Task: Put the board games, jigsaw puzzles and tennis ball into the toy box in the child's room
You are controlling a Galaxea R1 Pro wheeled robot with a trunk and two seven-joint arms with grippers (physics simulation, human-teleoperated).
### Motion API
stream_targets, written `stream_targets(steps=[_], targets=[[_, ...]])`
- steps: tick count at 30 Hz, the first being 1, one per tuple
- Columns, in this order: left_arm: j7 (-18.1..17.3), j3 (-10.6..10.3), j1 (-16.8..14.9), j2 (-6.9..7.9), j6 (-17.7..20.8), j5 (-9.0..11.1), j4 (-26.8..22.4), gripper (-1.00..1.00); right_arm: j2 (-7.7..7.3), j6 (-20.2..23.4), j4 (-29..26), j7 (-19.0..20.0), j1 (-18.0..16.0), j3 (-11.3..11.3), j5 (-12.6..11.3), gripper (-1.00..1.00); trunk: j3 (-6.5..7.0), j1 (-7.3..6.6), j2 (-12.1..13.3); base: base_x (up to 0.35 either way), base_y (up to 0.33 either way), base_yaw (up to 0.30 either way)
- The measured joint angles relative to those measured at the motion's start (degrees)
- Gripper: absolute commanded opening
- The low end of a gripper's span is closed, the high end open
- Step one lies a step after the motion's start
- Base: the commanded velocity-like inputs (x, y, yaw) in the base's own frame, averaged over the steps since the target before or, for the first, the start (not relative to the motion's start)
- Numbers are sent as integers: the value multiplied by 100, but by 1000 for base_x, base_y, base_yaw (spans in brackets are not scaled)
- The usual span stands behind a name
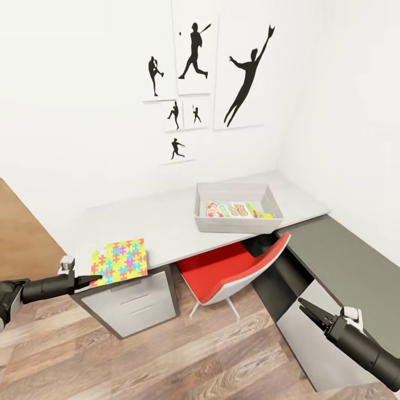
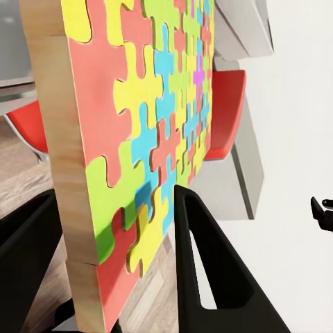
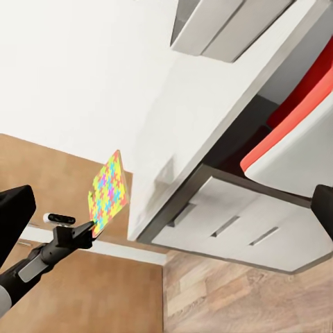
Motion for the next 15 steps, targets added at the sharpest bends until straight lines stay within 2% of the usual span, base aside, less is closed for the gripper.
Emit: stream_targets(steps=[15], targets=[[0, 0, 3, -4, 0, 0, 0, -100, 0, 0, 0, 7, 0, 0, 0, 100, 144, 0, 0, 0, 0, 0]])
